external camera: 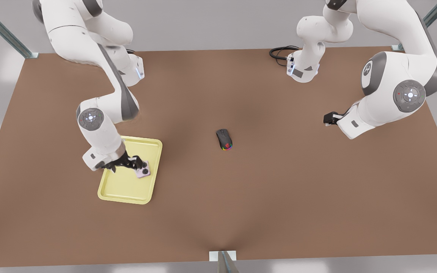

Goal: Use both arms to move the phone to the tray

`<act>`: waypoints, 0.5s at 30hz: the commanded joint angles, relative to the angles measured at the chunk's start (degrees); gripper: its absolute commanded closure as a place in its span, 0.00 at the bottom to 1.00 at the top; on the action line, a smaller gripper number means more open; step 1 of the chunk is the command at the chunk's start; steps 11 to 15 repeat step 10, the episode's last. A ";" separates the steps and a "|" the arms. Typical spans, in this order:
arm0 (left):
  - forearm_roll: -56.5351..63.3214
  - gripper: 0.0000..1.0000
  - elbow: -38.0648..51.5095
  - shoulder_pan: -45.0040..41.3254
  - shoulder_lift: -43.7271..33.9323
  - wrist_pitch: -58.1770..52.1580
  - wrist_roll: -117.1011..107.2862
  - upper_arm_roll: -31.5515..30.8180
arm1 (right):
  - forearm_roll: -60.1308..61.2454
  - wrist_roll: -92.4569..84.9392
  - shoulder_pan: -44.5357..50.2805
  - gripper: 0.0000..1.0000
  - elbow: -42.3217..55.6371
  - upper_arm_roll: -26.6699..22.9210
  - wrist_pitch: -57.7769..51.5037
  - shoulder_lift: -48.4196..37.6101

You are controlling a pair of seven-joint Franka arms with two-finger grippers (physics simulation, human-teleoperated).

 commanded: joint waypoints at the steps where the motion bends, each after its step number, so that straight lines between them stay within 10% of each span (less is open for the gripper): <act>1: 0.60 0.00 0.09 0.02 -0.05 -0.13 0.00 -0.04 | 4.35 -10.97 -1.52 0.00 2.79 -0.77 -21.75 -5.10; 3: 0.60 0.00 0.00 -0.06 -0.05 -0.13 0.00 -0.04 | 5.22 -14.57 -4.24 0.00 16.32 -2.80 -33.54 3.07; 15: 0.96 0.00 0.09 -0.06 -0.05 -0.48 0.00 -0.04 | 4.61 -15.80 -4.24 0.00 19.23 -3.24 -32.93 3.78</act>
